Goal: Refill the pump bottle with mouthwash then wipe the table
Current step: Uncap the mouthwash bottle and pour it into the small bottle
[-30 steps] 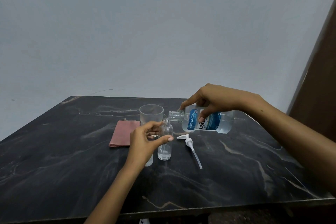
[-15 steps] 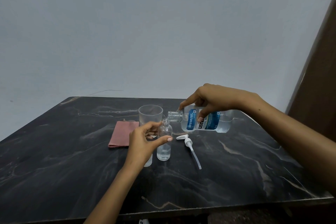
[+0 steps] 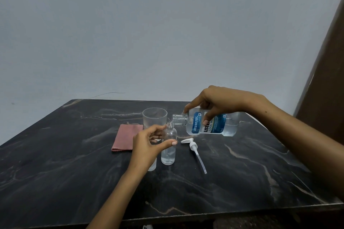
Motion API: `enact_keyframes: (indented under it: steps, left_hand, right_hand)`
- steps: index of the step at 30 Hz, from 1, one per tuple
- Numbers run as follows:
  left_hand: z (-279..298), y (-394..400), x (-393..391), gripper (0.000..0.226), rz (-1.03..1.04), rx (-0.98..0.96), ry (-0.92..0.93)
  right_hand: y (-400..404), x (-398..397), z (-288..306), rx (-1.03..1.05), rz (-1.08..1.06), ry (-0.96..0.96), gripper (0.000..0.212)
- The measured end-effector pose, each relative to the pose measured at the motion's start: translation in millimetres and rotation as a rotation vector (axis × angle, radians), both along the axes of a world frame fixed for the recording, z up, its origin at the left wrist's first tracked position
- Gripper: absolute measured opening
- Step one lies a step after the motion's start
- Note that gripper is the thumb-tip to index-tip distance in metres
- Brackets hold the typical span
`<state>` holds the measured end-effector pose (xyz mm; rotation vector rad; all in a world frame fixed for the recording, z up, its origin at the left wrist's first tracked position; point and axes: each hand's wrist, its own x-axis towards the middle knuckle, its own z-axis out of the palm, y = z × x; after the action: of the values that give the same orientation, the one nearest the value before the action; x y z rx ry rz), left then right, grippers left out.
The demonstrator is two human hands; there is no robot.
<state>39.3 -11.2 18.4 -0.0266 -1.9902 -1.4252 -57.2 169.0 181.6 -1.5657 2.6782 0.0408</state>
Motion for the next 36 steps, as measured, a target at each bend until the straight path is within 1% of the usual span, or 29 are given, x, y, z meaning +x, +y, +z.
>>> enact_keyframes:
  steps: [8, 13, 17, 24, 36]
  left_hand:
    - [0.3, -0.5, 0.7, 0.046, 0.011, -0.004, 0.002]
    - [0.3, 0.4, 0.6, 0.05, 0.008, 0.007, -0.002]
    - [1.5, 0.9, 1.6, 0.046, 0.006, 0.004, 0.0]
    - [0.9, 0.6, 2.1, 0.048, 0.003, 0.01, -0.009]
    - [0.4, 0.4, 1.9, 0.045, 0.001, 0.007, 0.001]
  right_hand:
    - [-1.6, 0.3, 1.6, 0.01, -0.006, -0.007, 0.06]
    - [-0.4, -0.6, 0.8, 0.011, -0.015, -0.017, 0.059]
    - [-1.1, 0.5, 1.6, 0.009, -0.015, -0.018, 0.059]
    - [-1.3, 1.2, 2.8, 0.015, -0.012, -0.017, 0.058]
    - [-2.2, -3.8, 3.1, 0.035, 0.004, 0.001, 0.057]
